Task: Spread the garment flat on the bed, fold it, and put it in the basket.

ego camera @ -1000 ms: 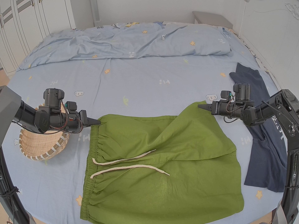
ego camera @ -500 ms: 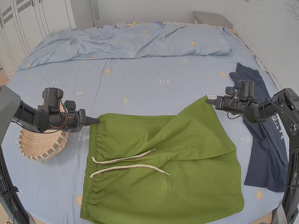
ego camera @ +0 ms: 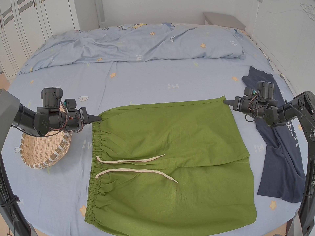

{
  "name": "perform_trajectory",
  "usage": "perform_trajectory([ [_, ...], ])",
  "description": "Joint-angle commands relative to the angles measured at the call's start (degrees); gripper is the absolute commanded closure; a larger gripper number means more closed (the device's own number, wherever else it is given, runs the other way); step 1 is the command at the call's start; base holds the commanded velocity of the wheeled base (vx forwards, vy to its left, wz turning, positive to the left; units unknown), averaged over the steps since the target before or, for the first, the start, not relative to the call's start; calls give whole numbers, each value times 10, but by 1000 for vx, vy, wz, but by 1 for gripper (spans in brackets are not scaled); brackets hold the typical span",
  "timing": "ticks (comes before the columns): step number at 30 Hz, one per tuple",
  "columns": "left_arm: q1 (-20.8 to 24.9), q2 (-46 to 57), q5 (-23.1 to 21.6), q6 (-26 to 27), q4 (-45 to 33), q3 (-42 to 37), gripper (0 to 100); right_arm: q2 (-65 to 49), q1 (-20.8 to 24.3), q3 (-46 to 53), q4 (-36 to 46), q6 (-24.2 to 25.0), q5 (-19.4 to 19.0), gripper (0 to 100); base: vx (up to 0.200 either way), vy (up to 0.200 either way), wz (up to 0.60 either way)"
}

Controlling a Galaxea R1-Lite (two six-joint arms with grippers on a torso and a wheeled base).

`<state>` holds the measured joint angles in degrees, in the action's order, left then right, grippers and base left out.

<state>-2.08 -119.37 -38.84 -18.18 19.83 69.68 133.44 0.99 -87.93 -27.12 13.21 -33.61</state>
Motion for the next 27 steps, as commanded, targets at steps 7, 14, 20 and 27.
perform_trajectory([
  [7,-10,-21,0,0,1,24,100,-5,-13,-7,1,2,-1,100,0,0,0],
  [14,-8,-40,10,1,1,41,100,-3,-13,-13,-6,6,1,100,0,0,0],
  [20,-6,-46,29,0,15,42,100,1,-14,-19,-7,10,12,100,0,0,0],
  [27,-2,-46,30,0,17,40,0,2,-11,-22,-6,10,28,0,0,0,0],
])
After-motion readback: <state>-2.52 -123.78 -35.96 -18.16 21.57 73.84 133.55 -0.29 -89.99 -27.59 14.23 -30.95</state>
